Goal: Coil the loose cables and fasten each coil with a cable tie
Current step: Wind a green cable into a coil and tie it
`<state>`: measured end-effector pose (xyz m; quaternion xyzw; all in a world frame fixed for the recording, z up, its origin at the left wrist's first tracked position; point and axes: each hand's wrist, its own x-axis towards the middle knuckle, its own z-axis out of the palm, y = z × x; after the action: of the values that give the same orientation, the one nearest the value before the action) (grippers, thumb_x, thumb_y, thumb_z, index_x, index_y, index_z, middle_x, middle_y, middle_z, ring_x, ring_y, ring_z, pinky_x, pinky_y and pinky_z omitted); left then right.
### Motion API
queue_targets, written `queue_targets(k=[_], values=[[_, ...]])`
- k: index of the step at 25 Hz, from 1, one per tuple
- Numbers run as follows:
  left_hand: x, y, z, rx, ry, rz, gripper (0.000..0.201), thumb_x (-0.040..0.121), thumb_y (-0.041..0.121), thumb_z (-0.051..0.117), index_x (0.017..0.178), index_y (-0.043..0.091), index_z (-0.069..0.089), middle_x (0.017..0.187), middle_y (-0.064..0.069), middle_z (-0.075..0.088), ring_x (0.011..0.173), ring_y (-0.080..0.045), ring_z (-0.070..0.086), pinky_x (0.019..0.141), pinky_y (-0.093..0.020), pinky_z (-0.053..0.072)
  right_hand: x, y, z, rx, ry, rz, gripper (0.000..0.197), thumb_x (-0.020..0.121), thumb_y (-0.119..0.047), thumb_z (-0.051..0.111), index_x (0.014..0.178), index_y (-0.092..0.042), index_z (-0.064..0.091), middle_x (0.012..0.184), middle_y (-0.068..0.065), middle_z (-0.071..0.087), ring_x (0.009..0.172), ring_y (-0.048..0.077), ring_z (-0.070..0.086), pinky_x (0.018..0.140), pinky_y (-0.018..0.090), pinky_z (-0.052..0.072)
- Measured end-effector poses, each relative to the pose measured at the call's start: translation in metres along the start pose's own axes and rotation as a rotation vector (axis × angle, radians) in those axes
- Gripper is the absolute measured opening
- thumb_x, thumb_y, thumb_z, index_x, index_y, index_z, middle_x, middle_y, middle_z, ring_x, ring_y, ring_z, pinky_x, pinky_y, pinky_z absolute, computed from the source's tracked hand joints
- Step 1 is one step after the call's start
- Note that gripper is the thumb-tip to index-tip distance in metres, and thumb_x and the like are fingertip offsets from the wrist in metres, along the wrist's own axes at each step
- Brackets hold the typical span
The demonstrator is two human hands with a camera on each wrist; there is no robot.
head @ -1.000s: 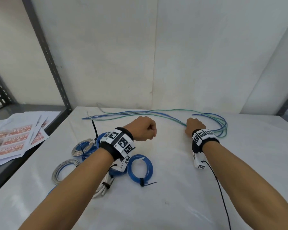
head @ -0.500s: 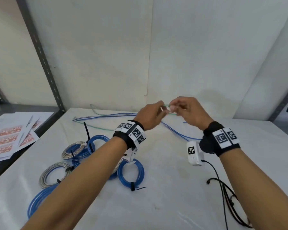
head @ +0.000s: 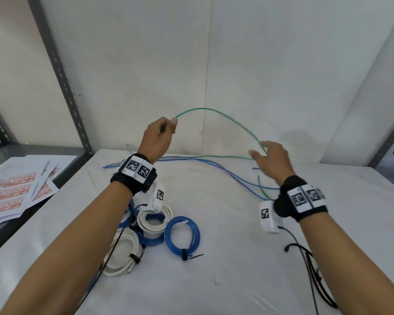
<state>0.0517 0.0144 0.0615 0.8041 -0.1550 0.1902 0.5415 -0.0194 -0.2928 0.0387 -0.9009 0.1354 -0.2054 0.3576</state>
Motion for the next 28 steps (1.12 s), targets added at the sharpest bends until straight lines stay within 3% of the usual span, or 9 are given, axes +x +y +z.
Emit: queue_targets(k=[2, 4, 5, 7, 9, 13, 18, 24, 28], values=[[-0.003, 0.017, 0.006, -0.212, 0.055, -0.021, 0.038, 0.105, 0.038, 0.049, 0.074, 0.017, 0.052, 0.056, 0.002, 0.035, 0.05, -0.016, 0.031, 0.052, -0.028, 0.035, -0.027, -0.035, 0.014, -0.08, 0.187, -0.206, 0.066, 0.094, -0.032, 0.069, 0.149, -0.007, 0.042, 0.156, 0.017, 0.038, 0.144, 0.031, 0.034, 0.116, 0.042, 0.029], [-0.002, 0.037, 0.008, -0.416, 0.177, -0.053, 0.035, 0.106, 0.033, 0.051, 0.074, 0.017, 0.051, 0.051, 0.004, 0.036, 0.045, -0.013, 0.03, 0.047, -0.023, 0.033, -0.056, -0.064, 0.031, 0.076, 0.371, -0.496, 0.044, 0.094, -0.03, 0.069, 0.133, -0.013, 0.058, 0.135, 0.009, 0.056, 0.124, 0.025, 0.05, 0.105, 0.039, 0.041], [0.001, 0.048, 0.008, -0.502, 0.224, -0.07, 0.034, 0.106, 0.032, 0.051, 0.075, 0.017, 0.05, 0.048, 0.007, 0.036, 0.043, -0.012, 0.029, 0.046, -0.022, 0.032, -0.069, -0.074, 0.039, 0.155, 0.255, -0.559, 0.03, 0.095, -0.033, 0.068, 0.12, -0.016, 0.065, 0.117, 0.003, 0.065, 0.105, 0.019, 0.059, 0.092, 0.037, 0.049], [0.004, 0.065, 0.006, -0.645, 0.261, -0.108, 0.034, 0.106, 0.031, 0.05, 0.075, 0.016, 0.049, 0.046, 0.01, 0.034, 0.043, -0.011, 0.028, 0.045, -0.021, 0.03, -0.089, -0.087, 0.049, 0.205, -0.216, -0.447, 0.034, 0.094, -0.045, 0.067, 0.117, -0.021, 0.068, 0.098, -0.005, 0.069, 0.081, 0.007, 0.061, 0.076, 0.031, 0.05], [0.002, 0.075, 0.007, -0.751, 0.266, -0.15, 0.035, 0.107, 0.03, 0.049, 0.076, 0.016, 0.047, 0.048, 0.01, 0.031, 0.045, -0.011, 0.024, 0.043, -0.021, 0.028, -0.094, -0.086, 0.061, 0.1, -0.46, -0.347, 0.048, 0.09, -0.046, 0.07, 0.134, -0.027, 0.06, 0.097, -0.005, 0.07, 0.078, 0.007, 0.062, 0.078, 0.03, 0.05], [-0.007, 0.073, 0.004, -0.819, 0.279, -0.184, 0.035, 0.108, 0.029, 0.048, 0.075, 0.015, 0.045, 0.049, 0.009, 0.029, 0.047, -0.012, 0.021, 0.043, -0.021, 0.024, -0.087, -0.081, 0.065, 0.204, -0.279, -0.224, 0.012, 0.098, -0.025, 0.063, 0.105, -0.019, 0.072, 0.072, 0.001, 0.075, 0.06, 0.016, 0.071, 0.062, 0.026, 0.052], [-0.014, 0.068, 0.001, -0.871, 0.352, -0.241, 0.034, 0.108, 0.026, 0.048, 0.075, 0.015, 0.044, 0.046, 0.01, 0.031, 0.045, -0.011, 0.019, 0.043, -0.021, 0.022, -0.091, -0.071, 0.056, 0.357, -0.475, 0.036, 0.039, 0.099, -0.045, 0.06, 0.1, -0.008, 0.069, 0.078, 0.013, 0.076, 0.069, 0.024, 0.076, 0.066, 0.032, 0.062], [-0.031, 0.048, 0.007, -0.503, 0.262, -0.239, 0.033, 0.105, 0.033, 0.051, 0.076, 0.017, 0.054, 0.058, -0.001, 0.027, 0.047, -0.013, 0.025, 0.042, -0.019, 0.028, -0.078, -0.072, 0.049, 0.44, 0.202, -0.274, 0.017, 0.085, -0.003, 0.077, 0.088, -0.011, 0.062, 0.09, 0.004, 0.067, 0.073, 0.013, 0.069, 0.065, 0.015, 0.051], [-0.051, 0.048, 0.019, -0.629, 0.048, -0.306, 0.03, 0.106, 0.013, 0.037, 0.097, 0.01, 0.065, 0.057, 0.008, 0.032, 0.046, -0.008, 0.027, 0.048, -0.023, 0.026, -0.073, -0.085, 0.039, 0.634, 0.252, -0.247, 0.037, 0.084, 0.001, 0.077, 0.109, -0.014, 0.054, 0.112, 0.002, 0.06, 0.077, 0.012, 0.072, 0.07, 0.018, 0.056]])
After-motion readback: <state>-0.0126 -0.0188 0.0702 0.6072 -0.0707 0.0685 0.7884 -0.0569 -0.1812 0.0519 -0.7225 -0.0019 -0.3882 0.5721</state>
